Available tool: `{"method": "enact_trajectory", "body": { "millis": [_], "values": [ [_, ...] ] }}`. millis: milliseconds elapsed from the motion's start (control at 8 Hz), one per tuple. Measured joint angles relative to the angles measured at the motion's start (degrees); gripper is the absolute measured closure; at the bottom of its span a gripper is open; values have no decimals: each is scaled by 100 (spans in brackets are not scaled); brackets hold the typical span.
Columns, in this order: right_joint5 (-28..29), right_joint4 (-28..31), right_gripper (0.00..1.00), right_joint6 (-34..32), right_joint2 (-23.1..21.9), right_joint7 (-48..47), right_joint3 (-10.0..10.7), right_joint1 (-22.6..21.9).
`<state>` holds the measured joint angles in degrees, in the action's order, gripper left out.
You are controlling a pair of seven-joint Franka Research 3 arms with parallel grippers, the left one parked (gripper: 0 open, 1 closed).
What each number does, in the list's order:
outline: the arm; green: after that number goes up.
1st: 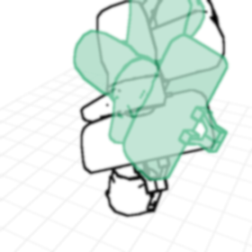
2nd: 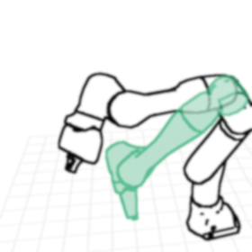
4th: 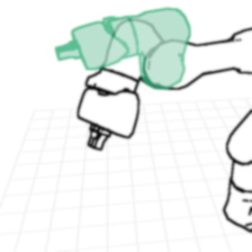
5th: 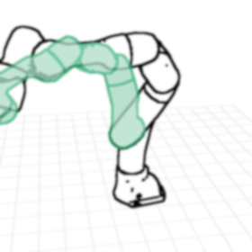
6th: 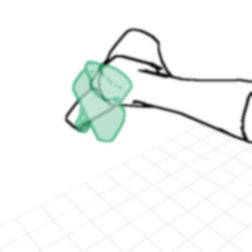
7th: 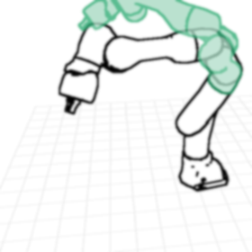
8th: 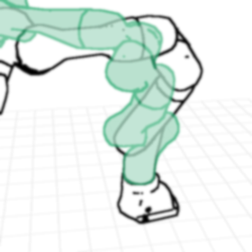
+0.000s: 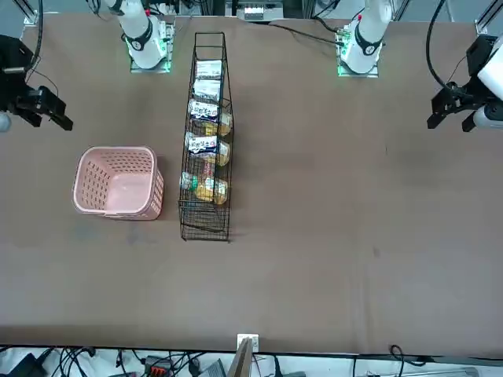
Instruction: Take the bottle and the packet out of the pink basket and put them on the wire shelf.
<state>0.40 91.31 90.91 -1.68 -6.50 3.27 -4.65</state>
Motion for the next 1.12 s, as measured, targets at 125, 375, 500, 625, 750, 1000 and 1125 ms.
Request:
{"method": "enact_trajectory", "body": {
  "millis": [125, 375, 500, 625, 750, 1000, 1125],
  "values": [
    [2, 77, 0, 90, -43, 0, 0, 0],
    [2, 118, 0, 118, -52, -8, 0, 0],
    [2, 126, 0, 118, -52, -8, 0, 0],
    [2, 129, 0, 118, -52, -4, 0, 0],
    [2, 130, 0, 118, -52, 10, 0, -1],
    [2, 131, 0, 118, -52, 235, 0, -2],
    [2, 131, 0, 117, -52, 343, 0, -2]
  ]
}}
